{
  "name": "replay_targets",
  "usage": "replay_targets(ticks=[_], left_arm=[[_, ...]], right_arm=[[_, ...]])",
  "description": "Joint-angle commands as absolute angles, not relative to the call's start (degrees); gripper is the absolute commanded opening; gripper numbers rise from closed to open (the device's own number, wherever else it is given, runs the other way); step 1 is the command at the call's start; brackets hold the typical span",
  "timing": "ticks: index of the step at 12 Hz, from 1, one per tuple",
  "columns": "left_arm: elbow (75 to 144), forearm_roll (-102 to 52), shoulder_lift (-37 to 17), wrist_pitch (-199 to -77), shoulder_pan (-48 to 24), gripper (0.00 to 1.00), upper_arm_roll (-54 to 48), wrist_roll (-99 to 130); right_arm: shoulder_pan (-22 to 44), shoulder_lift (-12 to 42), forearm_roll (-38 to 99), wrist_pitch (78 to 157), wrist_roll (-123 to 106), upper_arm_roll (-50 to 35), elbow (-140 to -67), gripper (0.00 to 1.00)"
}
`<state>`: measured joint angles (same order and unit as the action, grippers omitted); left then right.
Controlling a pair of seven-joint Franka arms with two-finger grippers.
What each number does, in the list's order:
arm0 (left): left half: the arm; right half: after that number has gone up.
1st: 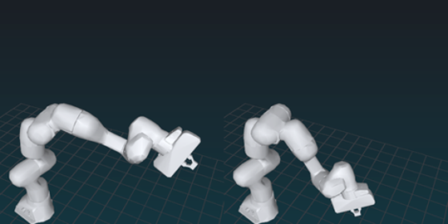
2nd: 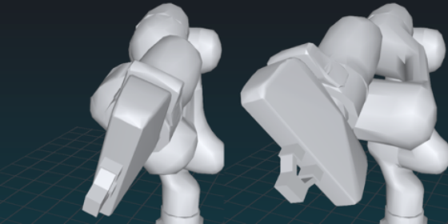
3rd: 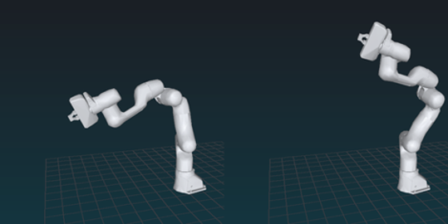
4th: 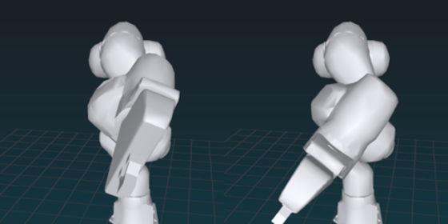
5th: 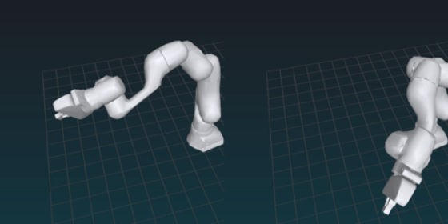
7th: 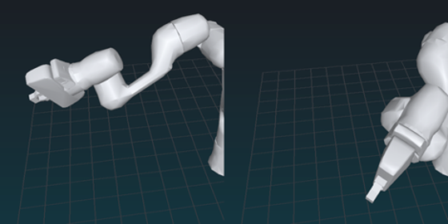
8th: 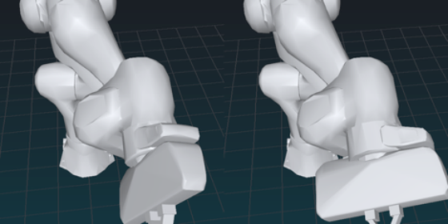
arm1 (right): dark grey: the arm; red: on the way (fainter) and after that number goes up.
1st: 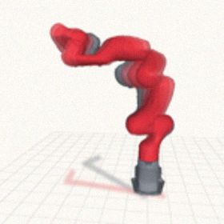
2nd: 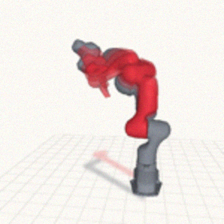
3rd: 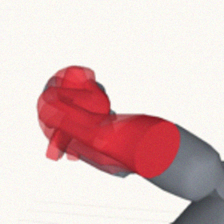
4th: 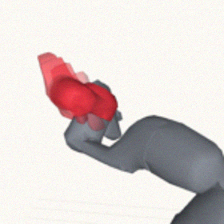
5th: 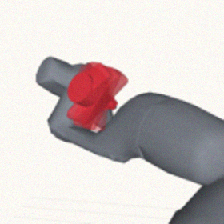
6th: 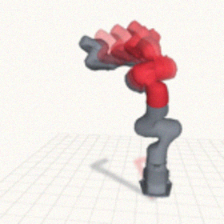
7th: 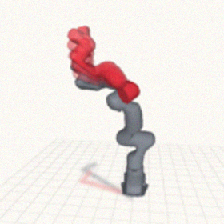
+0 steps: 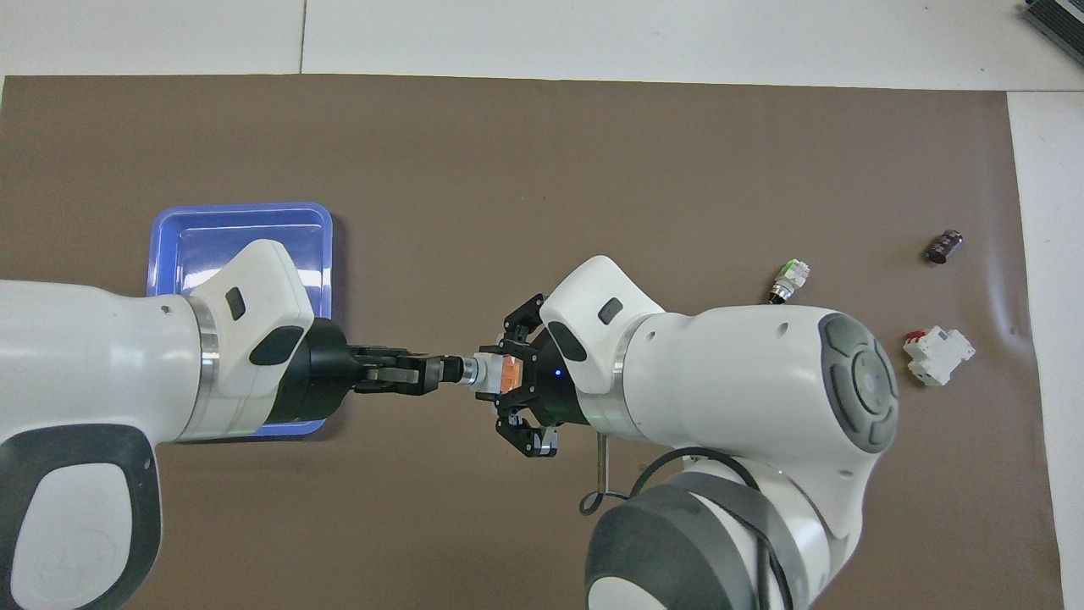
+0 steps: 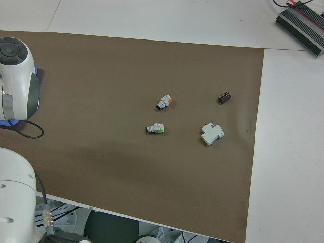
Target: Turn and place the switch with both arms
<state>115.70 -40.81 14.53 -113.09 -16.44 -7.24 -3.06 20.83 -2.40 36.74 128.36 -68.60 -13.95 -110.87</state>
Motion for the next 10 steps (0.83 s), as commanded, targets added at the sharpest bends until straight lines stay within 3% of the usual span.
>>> replay_targets(ticks=[1, 6, 10], left_arm=[[115.6, -37.9, 14.8, -110.8, -16.5, 0.00, -6.0, -16.8], [113.7, -31.8, 14.6, -108.8, -16.6, 0.00, -6.1, -44.0], [113.6, -26.8, 14.6, -108.6, -17.0, 0.00, -6.1, -50.1]], right_arm=[[20.4, -2.5, 37.3, 128.4, -68.6, -14.2, -110.3, 0.00], [20.4, -2.5, 37.2, 128.3, -68.6, -14.2, -110.3, 0.00], [20.4, -2.5, 37.2, 128.3, -68.6, -14.2, -110.3, 0.00]])
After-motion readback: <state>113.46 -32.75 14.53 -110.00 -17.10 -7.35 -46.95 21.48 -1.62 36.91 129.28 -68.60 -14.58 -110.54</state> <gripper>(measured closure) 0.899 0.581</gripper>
